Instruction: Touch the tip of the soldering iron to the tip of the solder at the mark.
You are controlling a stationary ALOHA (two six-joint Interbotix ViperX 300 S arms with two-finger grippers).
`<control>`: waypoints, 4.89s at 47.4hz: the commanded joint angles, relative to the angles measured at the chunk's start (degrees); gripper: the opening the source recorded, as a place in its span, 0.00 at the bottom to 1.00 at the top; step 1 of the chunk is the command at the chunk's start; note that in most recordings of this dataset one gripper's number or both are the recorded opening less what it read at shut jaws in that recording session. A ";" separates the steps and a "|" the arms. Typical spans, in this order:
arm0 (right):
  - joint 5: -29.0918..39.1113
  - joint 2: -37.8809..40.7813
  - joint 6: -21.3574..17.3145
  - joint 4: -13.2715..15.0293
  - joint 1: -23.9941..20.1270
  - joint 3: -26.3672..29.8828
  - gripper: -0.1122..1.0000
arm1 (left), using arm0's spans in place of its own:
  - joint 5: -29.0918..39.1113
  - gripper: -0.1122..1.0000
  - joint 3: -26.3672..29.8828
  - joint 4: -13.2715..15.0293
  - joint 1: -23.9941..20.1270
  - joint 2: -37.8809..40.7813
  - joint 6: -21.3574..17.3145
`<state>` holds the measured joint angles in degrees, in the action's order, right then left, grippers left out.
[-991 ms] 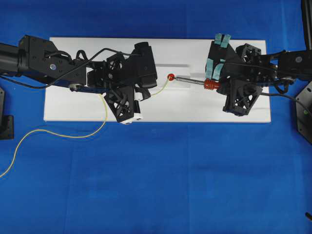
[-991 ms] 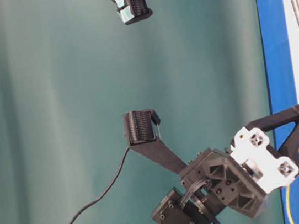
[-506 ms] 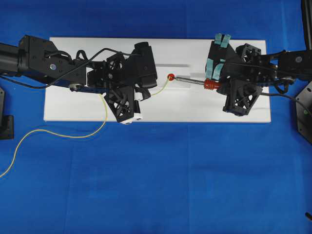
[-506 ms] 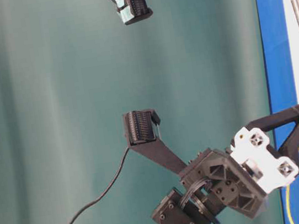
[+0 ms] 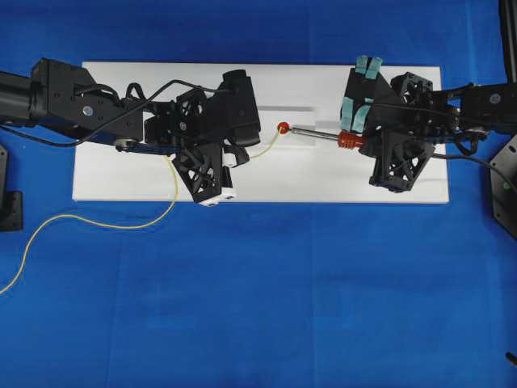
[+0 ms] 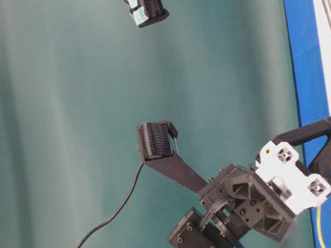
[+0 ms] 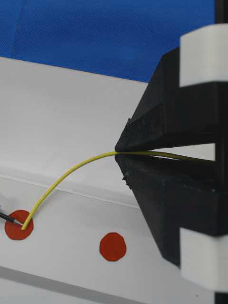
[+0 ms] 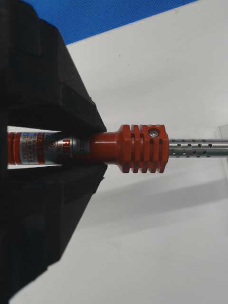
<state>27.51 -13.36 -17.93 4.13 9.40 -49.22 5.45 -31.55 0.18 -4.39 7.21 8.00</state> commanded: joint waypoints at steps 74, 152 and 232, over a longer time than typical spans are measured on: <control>2.02 -14.06 -0.18 0.09 -0.09 -3.52 0.16 | -2.20 0.13 -19.16 -0.09 0.97 -28.56 -0.09; -28.56 12.30 -5.54 -5.01 -30.85 -1.58 0.16 | -24.17 0.13 -24.43 -0.09 31.73 -9.05 -0.35; -4.39 -56.78 -7.91 12.83 -15.29 -19.07 0.83 | -0.62 0.72 -44.21 -0.26 11.43 -78.05 -9.05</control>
<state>25.05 -70.40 -25.31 17.05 -6.68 -67.50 4.66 -75.32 0.09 7.38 -69.79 -1.05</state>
